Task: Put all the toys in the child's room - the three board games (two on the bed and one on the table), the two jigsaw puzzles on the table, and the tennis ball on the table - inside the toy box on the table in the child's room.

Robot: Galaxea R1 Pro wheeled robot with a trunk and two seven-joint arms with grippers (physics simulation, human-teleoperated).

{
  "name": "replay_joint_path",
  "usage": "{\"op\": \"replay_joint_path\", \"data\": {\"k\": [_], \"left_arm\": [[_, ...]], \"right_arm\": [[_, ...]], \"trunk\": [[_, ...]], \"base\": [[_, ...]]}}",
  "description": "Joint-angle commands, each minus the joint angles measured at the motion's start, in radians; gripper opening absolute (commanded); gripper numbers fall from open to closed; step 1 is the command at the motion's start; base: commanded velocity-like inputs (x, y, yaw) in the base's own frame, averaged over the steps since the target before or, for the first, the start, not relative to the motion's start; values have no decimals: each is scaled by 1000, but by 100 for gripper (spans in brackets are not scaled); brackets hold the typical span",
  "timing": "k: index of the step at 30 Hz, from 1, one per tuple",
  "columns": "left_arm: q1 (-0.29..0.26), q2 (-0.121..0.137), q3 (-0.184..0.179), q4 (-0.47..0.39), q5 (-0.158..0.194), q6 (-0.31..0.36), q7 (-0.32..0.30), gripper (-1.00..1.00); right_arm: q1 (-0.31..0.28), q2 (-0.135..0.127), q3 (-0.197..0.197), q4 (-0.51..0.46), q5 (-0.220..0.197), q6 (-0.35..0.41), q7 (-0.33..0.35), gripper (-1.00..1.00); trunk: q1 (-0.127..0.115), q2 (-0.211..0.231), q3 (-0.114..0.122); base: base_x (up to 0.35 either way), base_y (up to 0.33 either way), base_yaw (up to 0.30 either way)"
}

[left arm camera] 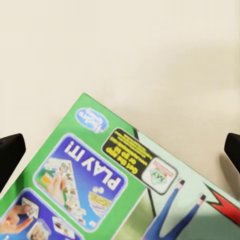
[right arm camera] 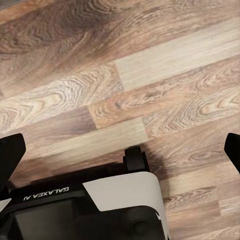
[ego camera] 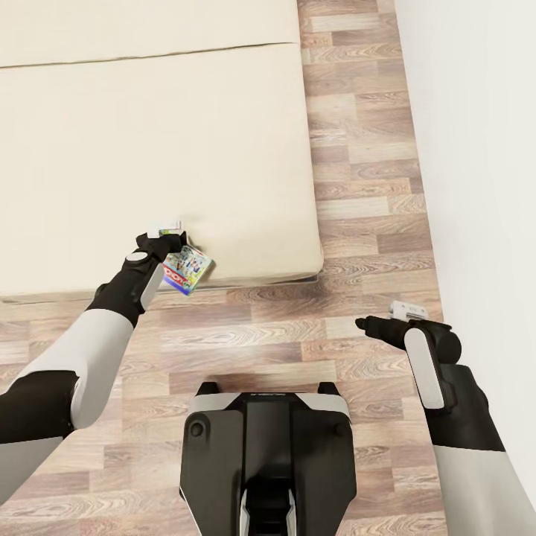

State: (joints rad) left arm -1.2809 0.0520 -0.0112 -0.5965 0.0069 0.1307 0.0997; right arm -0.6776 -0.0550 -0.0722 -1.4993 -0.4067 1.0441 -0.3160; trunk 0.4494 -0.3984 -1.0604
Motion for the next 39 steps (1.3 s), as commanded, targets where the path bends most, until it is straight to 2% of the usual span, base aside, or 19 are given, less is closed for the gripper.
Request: {"op": "replay_joint_path", "data": {"k": [1,17,39], "left_arm": [[0,0,-1,-2,1,6,3,100],[0,0,-1,-2,0,5,3,100],[0,0,-1,-4,1,2,4,100]], "right_arm": [[0,0,0,-1,-11,3,-9,100],[0,0,-1,-1,-11,3,-9,100],[0,0,0,-1,-11,3,-9,100]], "trunk": [[1,-2,-1],[1,-2,-1],[1,-2,-1]], "base": [[-3,0,0],[-96,0,0],[-5,0,0]]}}
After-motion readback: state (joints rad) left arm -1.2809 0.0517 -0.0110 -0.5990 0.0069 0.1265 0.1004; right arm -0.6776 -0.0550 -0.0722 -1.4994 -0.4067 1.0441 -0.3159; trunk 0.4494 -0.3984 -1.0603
